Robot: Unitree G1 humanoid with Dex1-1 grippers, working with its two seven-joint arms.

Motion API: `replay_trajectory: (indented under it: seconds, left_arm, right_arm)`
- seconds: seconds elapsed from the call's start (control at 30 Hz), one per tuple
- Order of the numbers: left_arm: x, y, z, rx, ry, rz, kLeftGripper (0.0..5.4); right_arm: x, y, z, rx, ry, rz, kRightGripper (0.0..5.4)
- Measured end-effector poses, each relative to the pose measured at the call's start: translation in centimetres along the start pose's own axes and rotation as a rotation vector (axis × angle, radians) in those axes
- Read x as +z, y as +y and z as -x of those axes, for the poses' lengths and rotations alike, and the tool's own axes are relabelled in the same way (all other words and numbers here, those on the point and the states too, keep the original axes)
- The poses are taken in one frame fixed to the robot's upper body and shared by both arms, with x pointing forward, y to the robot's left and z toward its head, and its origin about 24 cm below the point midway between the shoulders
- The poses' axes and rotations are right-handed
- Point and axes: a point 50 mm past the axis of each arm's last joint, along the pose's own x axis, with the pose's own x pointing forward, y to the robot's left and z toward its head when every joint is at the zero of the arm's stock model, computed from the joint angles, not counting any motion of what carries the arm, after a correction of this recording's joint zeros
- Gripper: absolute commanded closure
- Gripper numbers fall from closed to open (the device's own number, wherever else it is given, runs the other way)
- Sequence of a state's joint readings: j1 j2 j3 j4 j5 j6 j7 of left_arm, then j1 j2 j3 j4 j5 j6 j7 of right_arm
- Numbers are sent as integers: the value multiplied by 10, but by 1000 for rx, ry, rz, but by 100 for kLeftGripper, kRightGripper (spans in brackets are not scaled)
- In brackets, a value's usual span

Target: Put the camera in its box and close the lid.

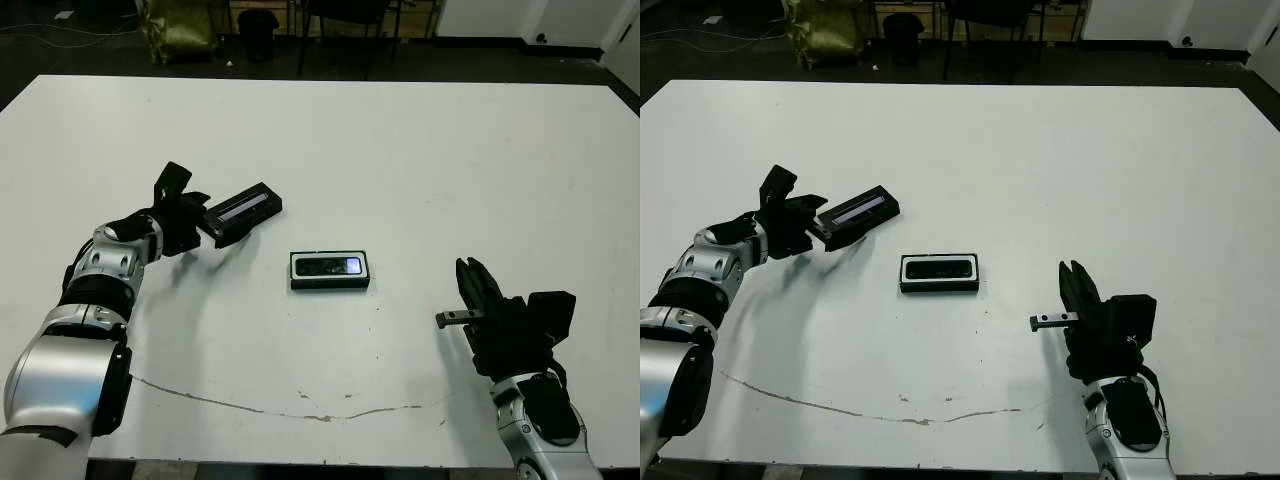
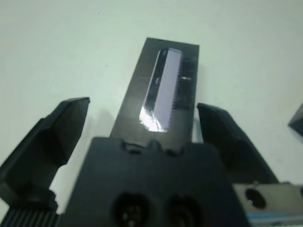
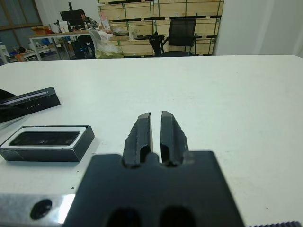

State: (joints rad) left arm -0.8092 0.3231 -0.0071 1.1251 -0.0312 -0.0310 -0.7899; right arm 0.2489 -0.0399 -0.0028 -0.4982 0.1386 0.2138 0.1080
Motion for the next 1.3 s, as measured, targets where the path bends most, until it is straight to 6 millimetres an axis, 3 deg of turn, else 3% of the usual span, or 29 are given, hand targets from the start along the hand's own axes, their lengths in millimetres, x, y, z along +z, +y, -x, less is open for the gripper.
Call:
replay_trajectory:
  seconds: [0.27, 0.33, 0.73, 1.3]
  left_arm:
    - [-1, -3, -1, -39, 13, -61, 2]
    - [-6, -4, 0, -62, 35, -16, 22]
    - [-1, -8, -4, -135, 95, -40, 286]
    - [3, -9, -4, -164, 64, 12, 288]
  right_arm:
    - [-1, -1, 0, 0, 0, -3, 540]
    - [-1, -1, 0, 3, -6, -2, 540]
    - [-2, -3, -1, -3, -12, 0, 540]
    - [-2, -2, 0, -5, -1, -9, 540]
